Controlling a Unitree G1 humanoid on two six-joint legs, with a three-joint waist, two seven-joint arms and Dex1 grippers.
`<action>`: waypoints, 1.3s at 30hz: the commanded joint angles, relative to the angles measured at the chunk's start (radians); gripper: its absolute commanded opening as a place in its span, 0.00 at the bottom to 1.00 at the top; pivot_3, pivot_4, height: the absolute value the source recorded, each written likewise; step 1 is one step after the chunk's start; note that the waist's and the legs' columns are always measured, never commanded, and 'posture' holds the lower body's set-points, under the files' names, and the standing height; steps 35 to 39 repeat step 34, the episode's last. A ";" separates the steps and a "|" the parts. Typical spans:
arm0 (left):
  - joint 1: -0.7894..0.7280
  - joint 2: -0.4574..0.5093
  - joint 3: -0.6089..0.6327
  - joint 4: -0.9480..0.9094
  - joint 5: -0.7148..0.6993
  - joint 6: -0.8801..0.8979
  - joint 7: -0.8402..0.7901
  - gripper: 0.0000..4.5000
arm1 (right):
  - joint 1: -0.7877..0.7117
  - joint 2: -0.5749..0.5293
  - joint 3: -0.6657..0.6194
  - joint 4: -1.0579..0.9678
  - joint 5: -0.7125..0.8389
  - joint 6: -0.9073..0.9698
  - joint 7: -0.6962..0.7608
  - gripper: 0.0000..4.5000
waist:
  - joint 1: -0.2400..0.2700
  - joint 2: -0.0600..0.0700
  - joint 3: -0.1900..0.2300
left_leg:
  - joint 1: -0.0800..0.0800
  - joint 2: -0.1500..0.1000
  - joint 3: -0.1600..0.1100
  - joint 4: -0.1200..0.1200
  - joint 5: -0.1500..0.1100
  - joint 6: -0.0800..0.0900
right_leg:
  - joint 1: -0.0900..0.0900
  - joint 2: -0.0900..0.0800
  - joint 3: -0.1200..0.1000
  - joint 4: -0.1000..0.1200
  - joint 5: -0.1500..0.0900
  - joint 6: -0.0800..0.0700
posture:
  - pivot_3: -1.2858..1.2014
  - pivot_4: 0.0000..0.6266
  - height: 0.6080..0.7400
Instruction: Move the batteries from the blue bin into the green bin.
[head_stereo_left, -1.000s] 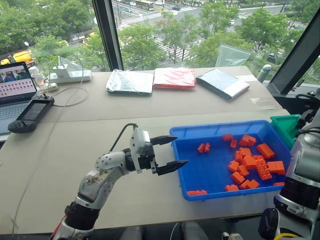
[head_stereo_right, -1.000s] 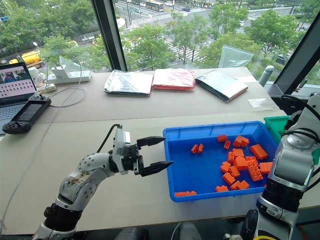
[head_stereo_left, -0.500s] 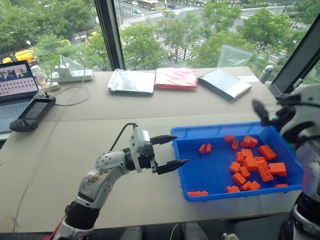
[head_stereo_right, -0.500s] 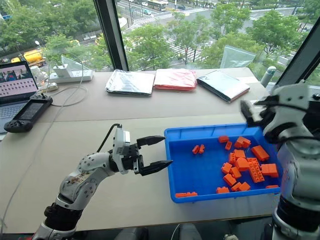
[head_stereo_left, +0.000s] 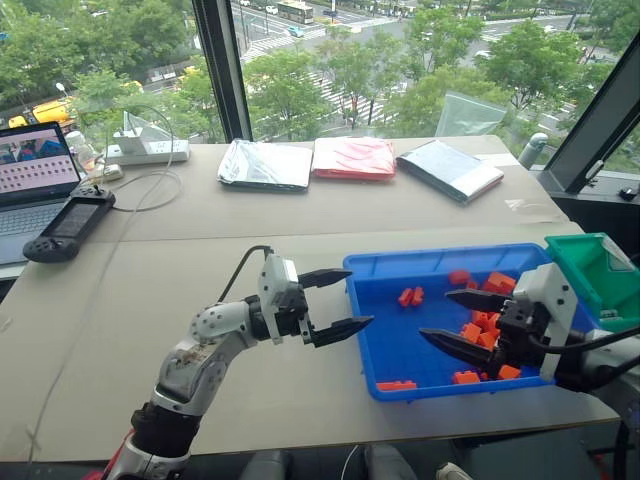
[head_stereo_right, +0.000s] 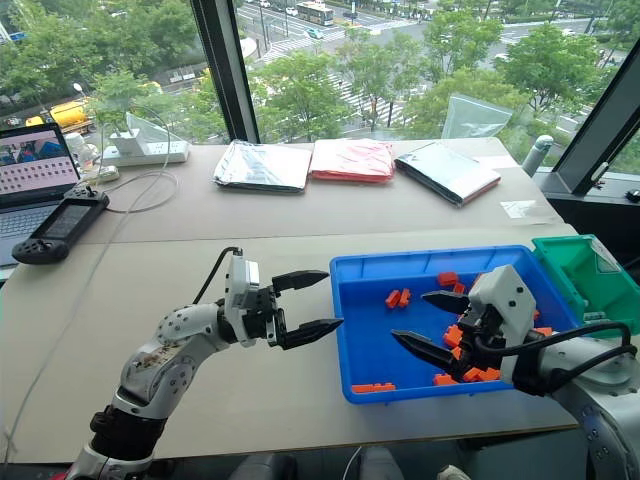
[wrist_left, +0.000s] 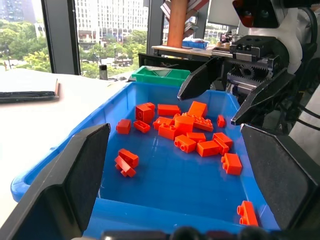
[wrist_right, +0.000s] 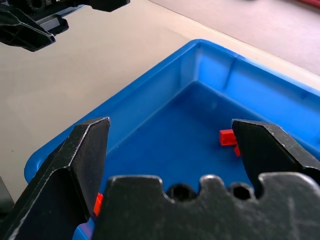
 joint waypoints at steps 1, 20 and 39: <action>-0.030 -0.009 0.009 0.002 -0.023 -0.006 -0.015 1.00 | 0.008 0.019 0.008 -0.057 0.004 -0.038 -0.044 1.00 | 0.000 0.000 0.000 | 0.000 0.000 0.000 0.000 0.000 0.000 | 0.000 0.000 0.000 0.000 0.000 0.000 | 0.52 0.24 1.00; -0.110 -0.342 0.218 0.048 0.244 0.085 0.912 1.00 | -0.404 0.298 0.390 0.268 -0.551 -0.123 -0.711 1.00 | 0.000 -0.003 0.000 | -0.002 -0.001 -0.002 -0.001 0.002 -0.003 | -0.004 -0.001 0.000 0.002 0.001 0.000 | 0.52 0.24 1.00; -0.080 -0.349 0.272 -0.041 0.296 0.160 1.033 1.00 | -0.460 0.357 0.309 0.435 -0.580 -0.231 -0.696 1.00 | -0.005 -0.003 0.000 | -0.002 -0.002 -0.001 -0.002 0.002 -0.003 | -0.004 -0.001 0.000 0.002 0.001 0.000 | 0.52 0.24 1.00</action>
